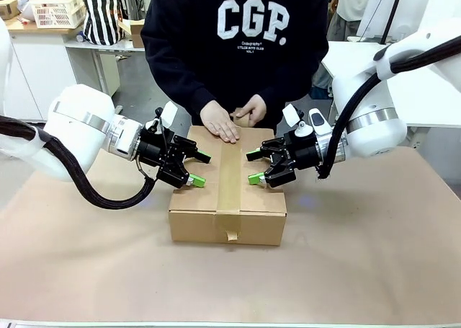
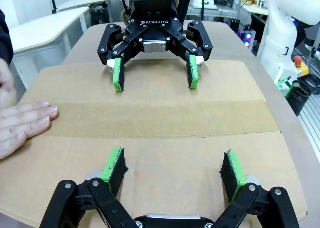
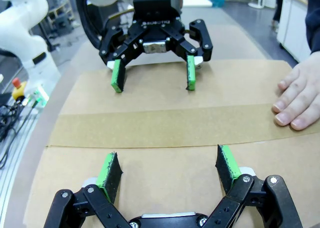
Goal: Pack the gift set into the box.
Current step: Press and hold the closed box until the human finishes sealing it.
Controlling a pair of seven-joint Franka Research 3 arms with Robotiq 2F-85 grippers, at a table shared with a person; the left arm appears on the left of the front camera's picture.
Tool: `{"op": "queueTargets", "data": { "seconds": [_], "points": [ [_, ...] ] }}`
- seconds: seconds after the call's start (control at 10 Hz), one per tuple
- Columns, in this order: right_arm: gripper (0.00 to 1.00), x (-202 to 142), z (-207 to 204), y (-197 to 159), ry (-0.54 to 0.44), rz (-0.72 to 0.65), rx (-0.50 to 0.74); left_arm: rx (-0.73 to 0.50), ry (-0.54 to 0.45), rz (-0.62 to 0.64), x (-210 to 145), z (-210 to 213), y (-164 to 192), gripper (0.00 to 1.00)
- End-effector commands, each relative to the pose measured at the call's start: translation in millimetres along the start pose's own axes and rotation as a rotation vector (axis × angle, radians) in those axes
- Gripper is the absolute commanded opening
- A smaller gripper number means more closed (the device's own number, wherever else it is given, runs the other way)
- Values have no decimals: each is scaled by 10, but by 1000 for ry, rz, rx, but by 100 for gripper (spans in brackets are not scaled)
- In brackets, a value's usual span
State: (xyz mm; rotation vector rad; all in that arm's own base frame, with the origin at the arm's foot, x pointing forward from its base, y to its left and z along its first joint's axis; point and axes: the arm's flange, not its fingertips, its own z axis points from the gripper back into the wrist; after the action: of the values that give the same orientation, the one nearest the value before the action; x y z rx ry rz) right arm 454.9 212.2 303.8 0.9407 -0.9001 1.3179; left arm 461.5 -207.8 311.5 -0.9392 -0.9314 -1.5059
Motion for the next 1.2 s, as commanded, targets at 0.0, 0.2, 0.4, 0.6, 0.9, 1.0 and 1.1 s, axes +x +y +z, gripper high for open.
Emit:
{"op": "queueTargets", "data": {
  "seconds": [0.0, 0.2, 0.4, 0.6, 0.9, 1.0, 1.1],
  "points": [
    [100, -18, -6, 7, 5, -1, -1, 2, 0, 4, -9, -8, -10, 100],
    [100, -18, -6, 7, 5, -1, -1, 2, 0, 4, -9, -8, -10, 100],
    [100, -18, -6, 7, 5, -1, -1, 2, 0, 4, -9, -8, -10, 100],
    [100, -18, -6, 7, 5, -1, -1, 2, 0, 4, -9, -8, -10, 100],
    [100, -18, -6, 7, 5, -1, -1, 2, 0, 4, -9, -8, -10, 100],
    [100, -18, -6, 7, 5, -1, -1, 2, 0, 4, -9, -8, -10, 100],
    [100, -18, -6, 7, 5, -1, -1, 2, 0, 4, -9, -8, -10, 100]
  ]
}}
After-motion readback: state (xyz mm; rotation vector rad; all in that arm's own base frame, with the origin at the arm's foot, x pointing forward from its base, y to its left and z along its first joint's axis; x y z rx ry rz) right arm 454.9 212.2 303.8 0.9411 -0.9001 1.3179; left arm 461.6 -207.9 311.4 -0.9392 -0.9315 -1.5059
